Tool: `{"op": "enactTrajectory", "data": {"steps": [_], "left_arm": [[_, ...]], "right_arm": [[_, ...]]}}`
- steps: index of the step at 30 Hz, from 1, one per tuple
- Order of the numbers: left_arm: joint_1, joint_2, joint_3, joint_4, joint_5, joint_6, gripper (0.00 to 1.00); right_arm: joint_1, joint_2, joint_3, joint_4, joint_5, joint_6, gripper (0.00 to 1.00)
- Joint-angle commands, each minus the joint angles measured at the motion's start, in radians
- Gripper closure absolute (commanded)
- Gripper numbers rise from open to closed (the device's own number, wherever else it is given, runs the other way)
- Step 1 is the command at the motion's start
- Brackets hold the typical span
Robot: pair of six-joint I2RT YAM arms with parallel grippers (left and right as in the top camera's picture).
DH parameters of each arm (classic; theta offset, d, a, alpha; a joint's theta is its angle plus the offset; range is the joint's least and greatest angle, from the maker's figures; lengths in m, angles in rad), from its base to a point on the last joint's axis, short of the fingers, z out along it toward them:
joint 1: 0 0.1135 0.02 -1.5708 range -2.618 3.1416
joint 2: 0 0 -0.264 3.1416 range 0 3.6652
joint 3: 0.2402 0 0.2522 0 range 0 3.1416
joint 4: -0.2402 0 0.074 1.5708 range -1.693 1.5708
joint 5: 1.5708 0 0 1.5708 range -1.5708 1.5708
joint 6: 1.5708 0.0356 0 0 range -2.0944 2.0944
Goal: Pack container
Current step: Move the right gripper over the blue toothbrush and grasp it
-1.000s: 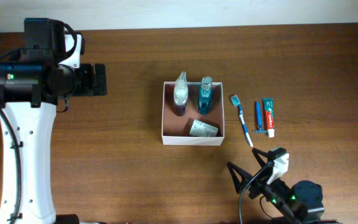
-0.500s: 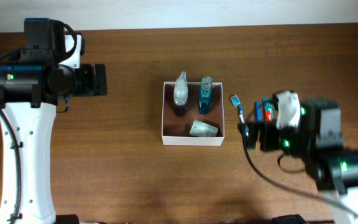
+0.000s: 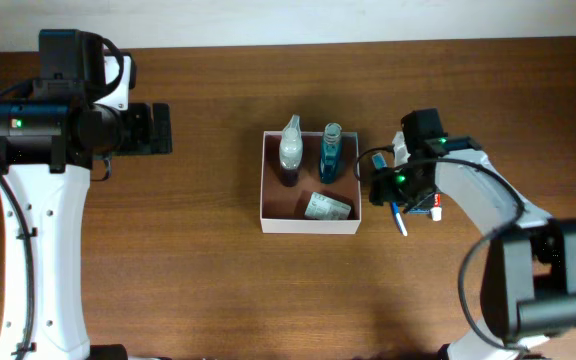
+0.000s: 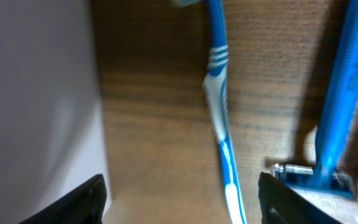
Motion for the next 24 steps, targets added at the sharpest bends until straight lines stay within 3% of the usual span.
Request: {"op": "enactTrajectory", "data": {"steps": [1,5,14,17,24], "left_arm": [[0.002,-0.008,0.011,0.002,0.008,-0.006,0.00],[0.002,-0.008,0.011,0.002,0.008,-0.006,0.00],[0.002,-0.008,0.011,0.002,0.008,-0.006,0.00],[0.002,-0.008,0.011,0.001,0.008,-0.006,0.00],[0.002,-0.008,0.011,0.002,0.008,-0.006,0.00]], "right_arm": [[-0.007,0.053,0.005,0.021,0.077,0.046,0.31],[-0.007,0.076,0.005,0.051,0.074,0.046,0.54],[-0.007,0.082,-0.006,0.058,0.084,0.045,0.59],[-0.007,0.098,-0.006,0.050,0.101,0.037,0.72],[-0.007,0.099,-0.005,0.020,0.100,0.037,0.89]]}}
